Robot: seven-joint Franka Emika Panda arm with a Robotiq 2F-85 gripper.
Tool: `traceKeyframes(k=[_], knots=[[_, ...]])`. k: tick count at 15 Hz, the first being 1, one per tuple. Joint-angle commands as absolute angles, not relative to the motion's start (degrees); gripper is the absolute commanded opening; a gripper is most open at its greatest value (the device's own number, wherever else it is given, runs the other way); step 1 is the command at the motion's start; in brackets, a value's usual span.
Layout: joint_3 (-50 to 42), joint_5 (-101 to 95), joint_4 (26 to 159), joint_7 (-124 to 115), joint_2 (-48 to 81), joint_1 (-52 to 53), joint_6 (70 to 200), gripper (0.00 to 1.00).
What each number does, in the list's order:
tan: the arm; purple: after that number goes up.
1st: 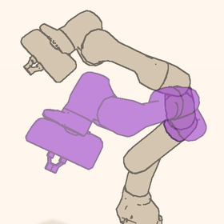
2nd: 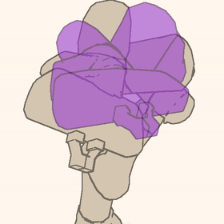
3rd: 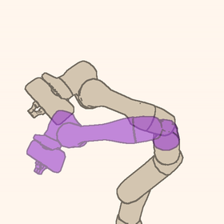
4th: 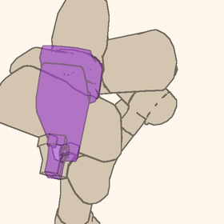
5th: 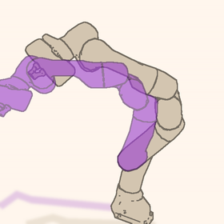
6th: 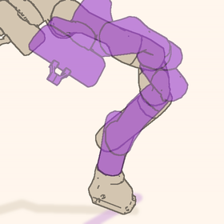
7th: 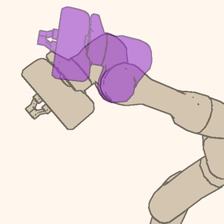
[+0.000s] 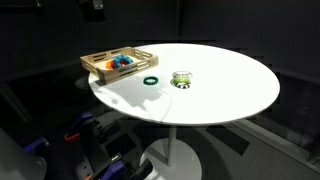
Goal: Pick up the green ring from the table and put it on the wooden tray
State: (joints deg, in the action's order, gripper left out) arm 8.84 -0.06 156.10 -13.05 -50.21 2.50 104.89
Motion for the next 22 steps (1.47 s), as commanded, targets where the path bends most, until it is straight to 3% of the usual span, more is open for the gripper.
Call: traceKeyframes(k=[1,22], knots=[[8.6,-0.1,154.3,-13.4,-48.3,1.8,105.4,1.00],[7.1,-2.3,140.9,-19.0,-27.4,-3.8,116.8,1.00]])
